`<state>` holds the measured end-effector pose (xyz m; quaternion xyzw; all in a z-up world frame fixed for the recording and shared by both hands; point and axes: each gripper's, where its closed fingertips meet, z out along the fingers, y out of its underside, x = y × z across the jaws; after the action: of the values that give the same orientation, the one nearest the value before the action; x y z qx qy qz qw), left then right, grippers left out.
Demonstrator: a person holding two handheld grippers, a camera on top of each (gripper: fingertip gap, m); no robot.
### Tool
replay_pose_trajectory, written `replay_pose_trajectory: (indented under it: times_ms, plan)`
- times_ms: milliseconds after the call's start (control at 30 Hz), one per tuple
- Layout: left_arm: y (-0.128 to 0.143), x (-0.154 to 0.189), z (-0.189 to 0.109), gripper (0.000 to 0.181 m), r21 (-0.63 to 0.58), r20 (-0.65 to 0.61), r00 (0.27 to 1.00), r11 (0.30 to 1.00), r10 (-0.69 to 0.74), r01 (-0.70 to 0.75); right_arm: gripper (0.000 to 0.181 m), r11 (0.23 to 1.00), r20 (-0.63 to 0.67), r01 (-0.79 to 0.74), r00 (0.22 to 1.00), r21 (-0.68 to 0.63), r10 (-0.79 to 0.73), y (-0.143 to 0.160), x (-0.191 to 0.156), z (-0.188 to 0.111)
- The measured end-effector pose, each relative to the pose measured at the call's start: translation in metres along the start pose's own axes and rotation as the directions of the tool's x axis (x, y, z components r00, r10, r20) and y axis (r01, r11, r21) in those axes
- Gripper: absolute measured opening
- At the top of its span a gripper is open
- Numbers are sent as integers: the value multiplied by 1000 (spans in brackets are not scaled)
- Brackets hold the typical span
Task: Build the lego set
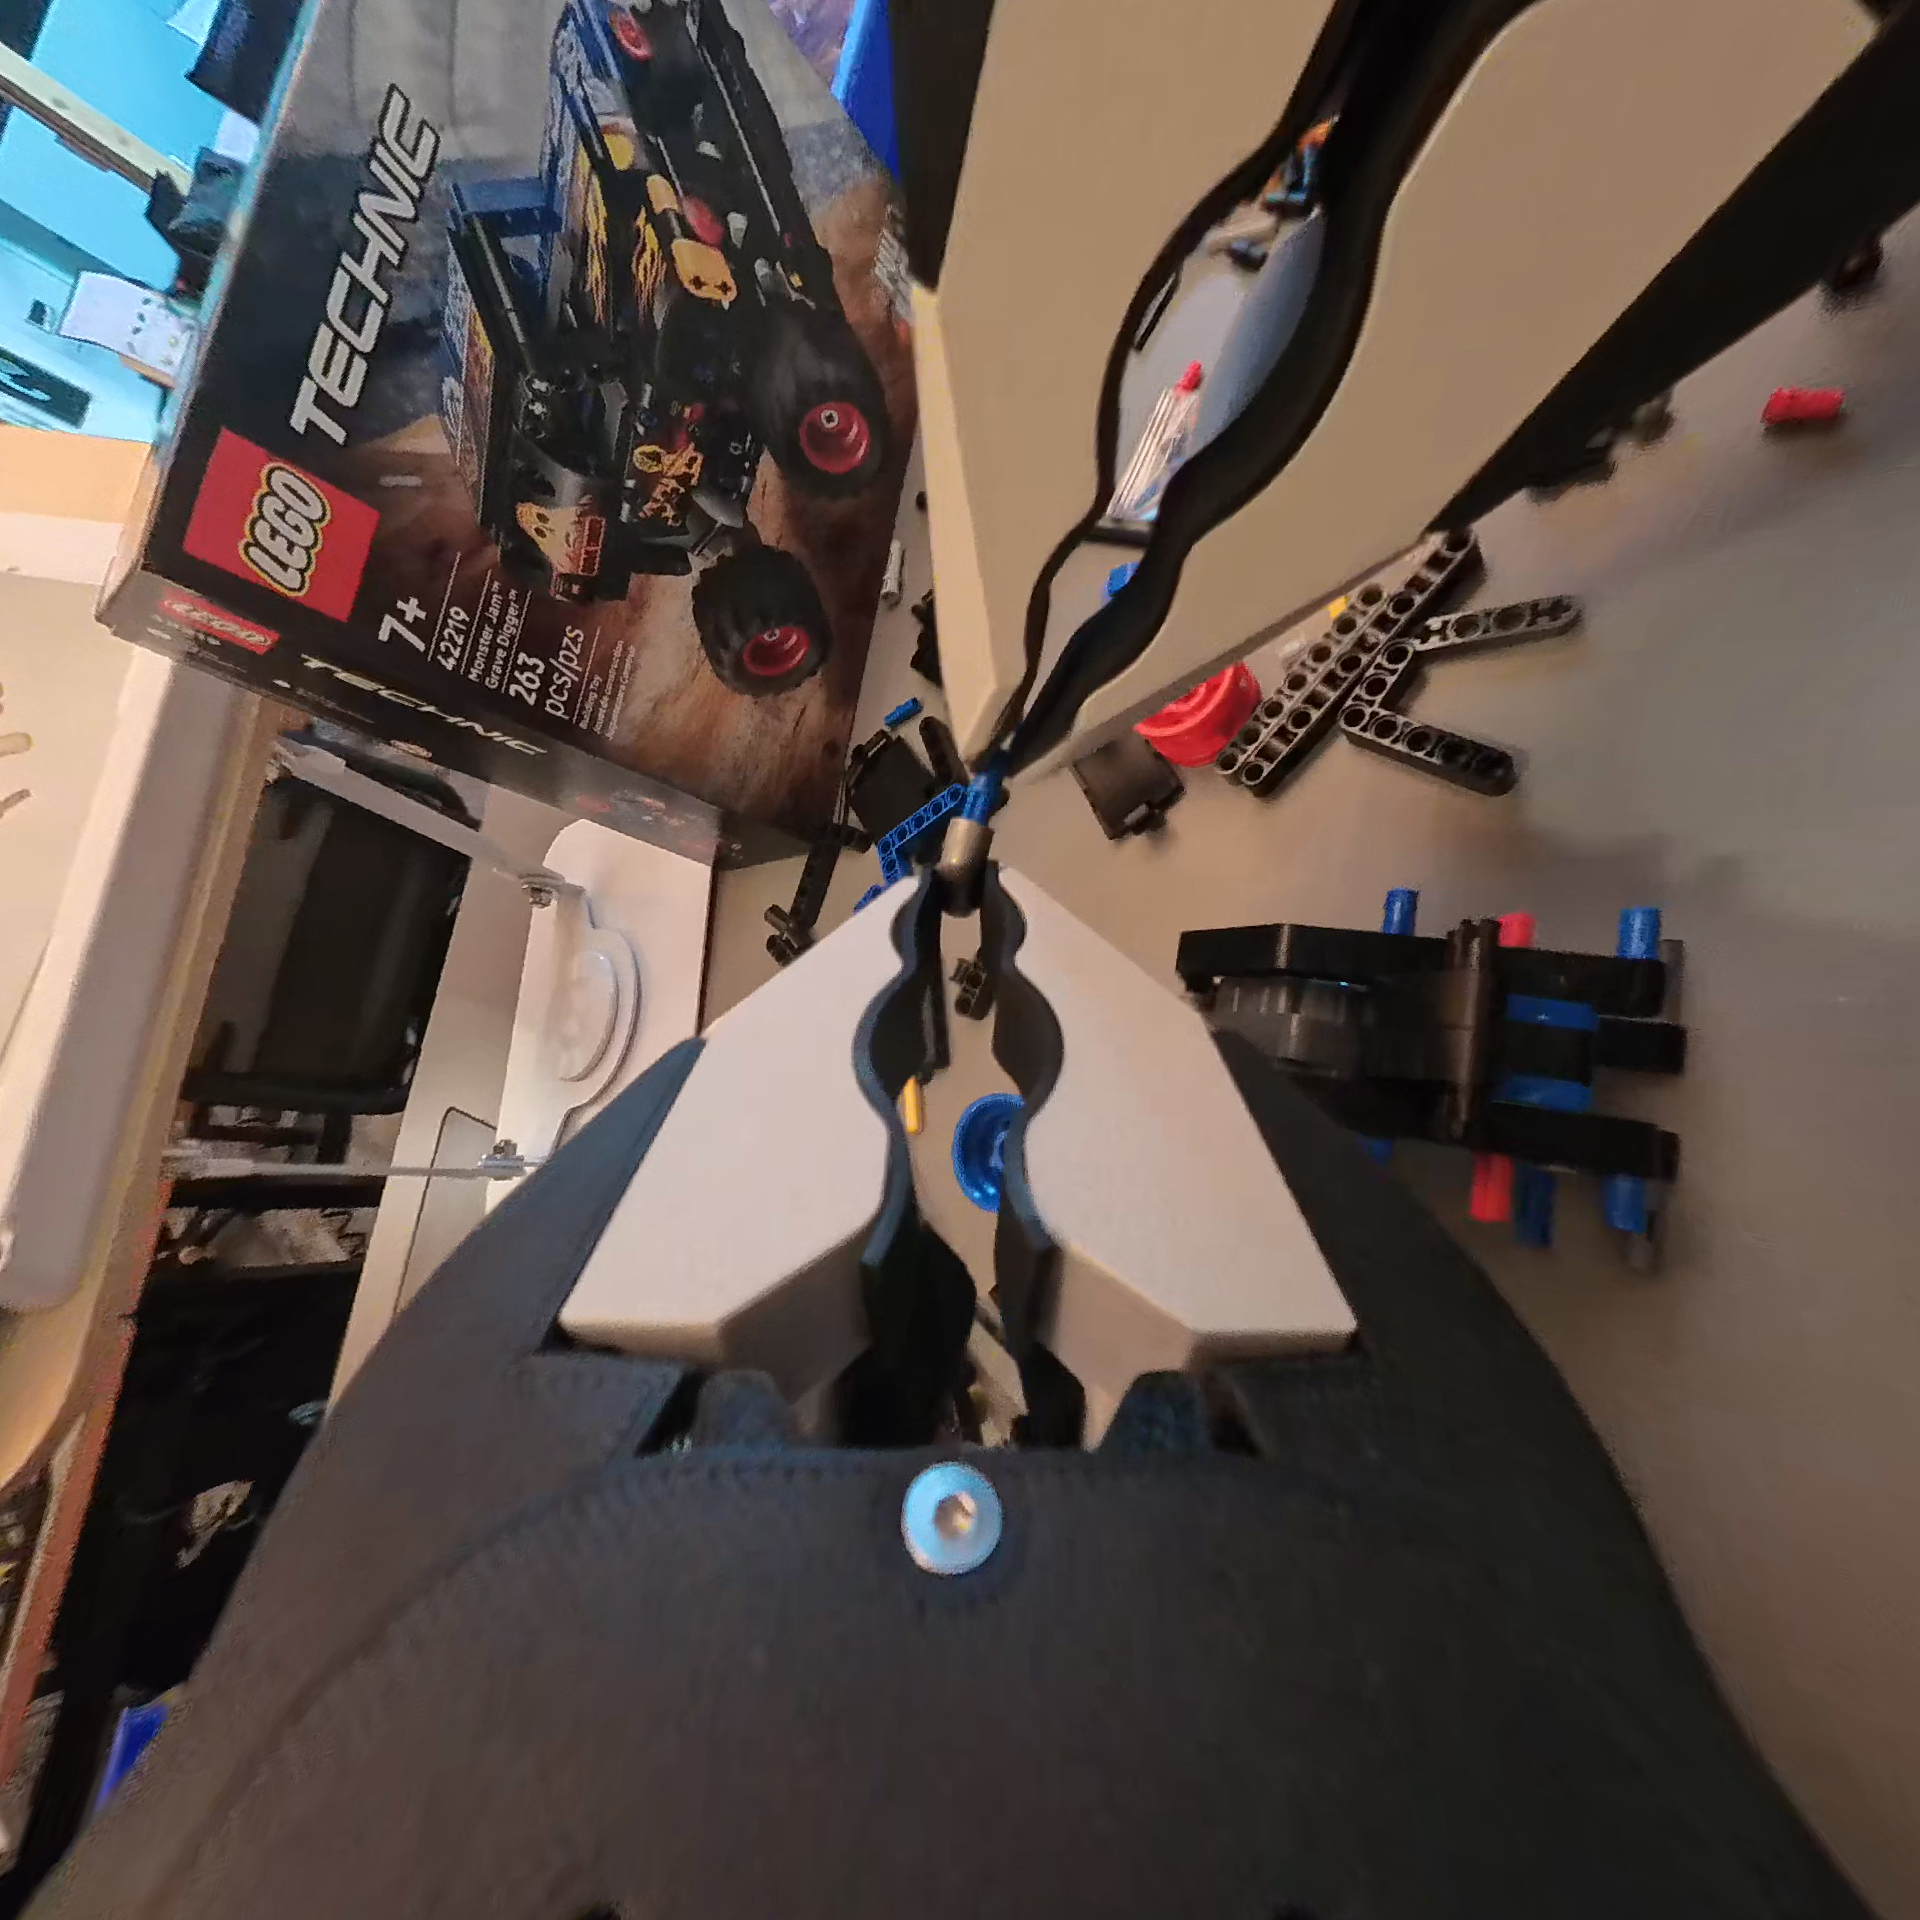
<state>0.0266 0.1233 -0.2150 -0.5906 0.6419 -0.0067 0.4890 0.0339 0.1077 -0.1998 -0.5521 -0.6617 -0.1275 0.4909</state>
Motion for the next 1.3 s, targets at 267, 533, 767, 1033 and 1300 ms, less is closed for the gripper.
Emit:
replay_pose_trajectory:
  times_ms: [267, 533, 767, 1033, 1300]
  plan:
    - [4, 0, 2, 4, -45, 31, 998, 998, 52, -50, 0, 1000, 5, 1, 1000, -10, -1, -1, -2, 4]
    - [5, 0, 3, 4, -70, 52, 994, 994, 93, -90, 0, 1000, 16, -23, 1000, -5, 23, 0, -4, 6]
    - [3, -1, 4, 3, -66, 67, 992, 992, 108, -104, 0, 991, 52, -118, 992, 55, 115, -2, -4, 6]
    - [0, -1, 4, 4, -60, 93, 982, 986, 161, -156, 1, 976, 99, -201, 976, 90, 192, 1, -3, 4]
    - [10, 5, 8, 3, -142, 76, 970, 966, 229, -217, 0, 1000, 34, 20, 999, -6, -20, 0, -12, 9]
